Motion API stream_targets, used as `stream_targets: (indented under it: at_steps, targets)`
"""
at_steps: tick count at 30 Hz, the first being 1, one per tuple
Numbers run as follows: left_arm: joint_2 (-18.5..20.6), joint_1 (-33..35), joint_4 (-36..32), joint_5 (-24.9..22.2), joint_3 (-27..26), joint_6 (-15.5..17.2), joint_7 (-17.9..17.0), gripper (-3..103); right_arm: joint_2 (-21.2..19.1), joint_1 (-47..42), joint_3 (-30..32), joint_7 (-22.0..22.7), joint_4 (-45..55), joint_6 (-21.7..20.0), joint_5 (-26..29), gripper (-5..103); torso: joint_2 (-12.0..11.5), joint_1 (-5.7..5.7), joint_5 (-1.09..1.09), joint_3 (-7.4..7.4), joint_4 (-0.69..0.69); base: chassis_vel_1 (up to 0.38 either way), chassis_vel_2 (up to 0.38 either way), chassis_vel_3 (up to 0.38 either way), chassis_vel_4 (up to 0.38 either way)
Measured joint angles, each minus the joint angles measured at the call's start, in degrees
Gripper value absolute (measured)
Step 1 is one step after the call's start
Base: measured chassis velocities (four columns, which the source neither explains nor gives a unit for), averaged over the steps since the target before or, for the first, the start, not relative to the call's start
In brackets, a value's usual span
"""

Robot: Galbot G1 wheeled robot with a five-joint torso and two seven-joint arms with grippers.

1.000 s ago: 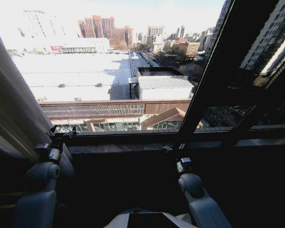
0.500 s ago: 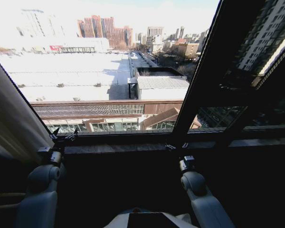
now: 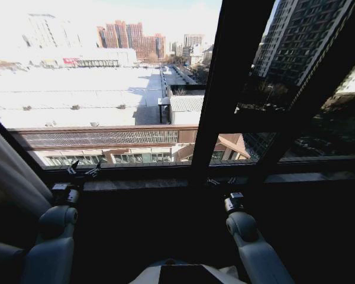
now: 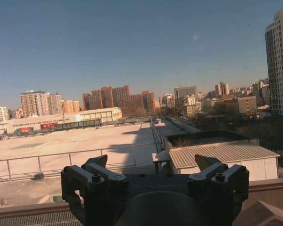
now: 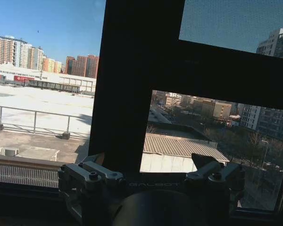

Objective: Open the curtains by pulling them apart, changing their state from closed to fully open.

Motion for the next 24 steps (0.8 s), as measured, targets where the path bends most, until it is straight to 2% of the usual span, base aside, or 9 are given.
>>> stream_targets:
  at_steps: [7,9,13,18,24]
  targets:
    - [-0.9,0.2,-0.6,-0.6,1.1,0.8,0.2,100,-0.1,0.7,0.5,0.0,-0.4,-0.4,0.4,100,0.0,0.01,0.00,0.01,0.00,-0.364,-0.357,0.362,0.355]
    - [-1.3,0.2,-0.9,-0.8,1.6,1.2,-0.7,100,-0.2,0.9,0.5,0.0,-0.4,-0.6,0.5,100,0.0,0.00,0.00,0.00,0.01,-0.358,-0.347,0.359,0.344]
    - [-4.1,1.1,-2.8,-2.1,3.8,3.1,-4.8,100,-0.5,1.6,0.6,0.0,-0.8,-1.4,1.2,100,0.0,0.00,-0.01,0.00,0.00,-0.357,-0.351,0.345,0.354]
    - [-5.9,2.0,-3.7,-2.2,5.3,3.2,-6.0,100,-0.8,2.6,0.7,0.0,-1.4,-1.8,2.0,100,0.0,0.01,-0.01,0.00,0.00,-0.347,-0.351,0.357,0.361]
    - [-6.3,2.5,-4.0,-2.1,6.2,3.1,-6.0,100,-0.8,3.2,0.4,0.0,-1.8,-2.1,2.6,100,0.0,0.00,0.00,0.00,0.00,-0.347,-0.352,0.362,0.346]
